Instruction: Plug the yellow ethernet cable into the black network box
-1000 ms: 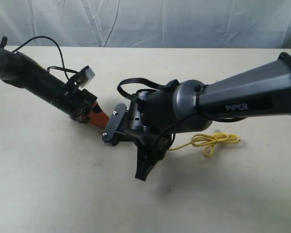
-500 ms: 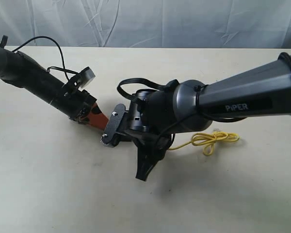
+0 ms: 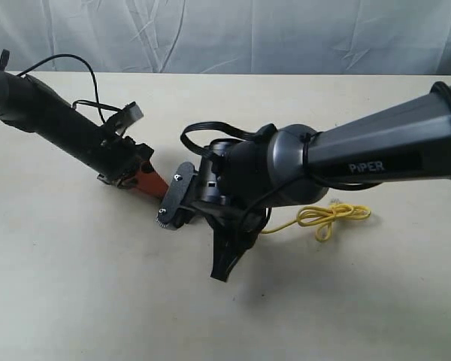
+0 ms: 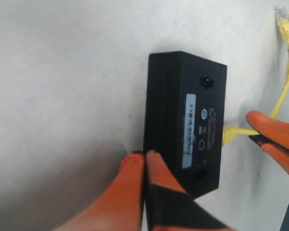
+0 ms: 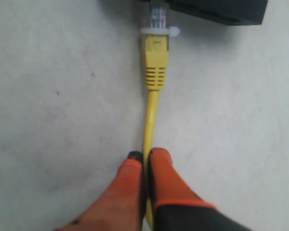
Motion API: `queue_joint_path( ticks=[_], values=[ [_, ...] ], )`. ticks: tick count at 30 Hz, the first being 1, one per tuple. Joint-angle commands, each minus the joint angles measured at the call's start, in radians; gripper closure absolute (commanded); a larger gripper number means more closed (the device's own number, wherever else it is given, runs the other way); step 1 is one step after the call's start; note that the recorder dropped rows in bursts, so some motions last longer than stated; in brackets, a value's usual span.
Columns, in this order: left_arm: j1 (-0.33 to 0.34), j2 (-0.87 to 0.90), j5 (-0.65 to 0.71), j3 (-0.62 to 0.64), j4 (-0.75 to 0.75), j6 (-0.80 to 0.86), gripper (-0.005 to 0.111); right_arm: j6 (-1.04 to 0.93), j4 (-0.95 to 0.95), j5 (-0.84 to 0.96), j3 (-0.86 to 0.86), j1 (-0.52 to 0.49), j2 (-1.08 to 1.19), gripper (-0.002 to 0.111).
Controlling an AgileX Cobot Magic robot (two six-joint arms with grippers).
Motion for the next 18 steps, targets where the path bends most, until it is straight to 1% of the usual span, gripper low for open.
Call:
queue_joint_path(
  ticks=[1,6,9,12,18],
  values=[
    [0.000,0.015,-0.081,0.008,0.030,-0.034,0.107,-0.003,-0.004,0.006,-0.004,-0.001,-0.009,0.109],
    [-0.002,0.015,-0.070,0.008,-0.009,-0.027,0.107,-0.003,0.000,0.006,-0.004,-0.001,-0.009,0.109],
    [-0.002,0.015,-0.058,0.008,-0.007,-0.027,0.107,0.000,0.000,0.006,-0.004,-0.001,-0.009,0.109],
    [-0.002,0.015,-0.054,0.008,-0.002,-0.027,0.107,0.058,-0.004,0.006,-0.004,-0.001,-0.009,0.109],
    [-0.002,0.015,-0.039,0.008,-0.004,-0.015,0.107,0.065,-0.004,-0.015,-0.004,-0.001,-0.009,0.109]
  ],
)
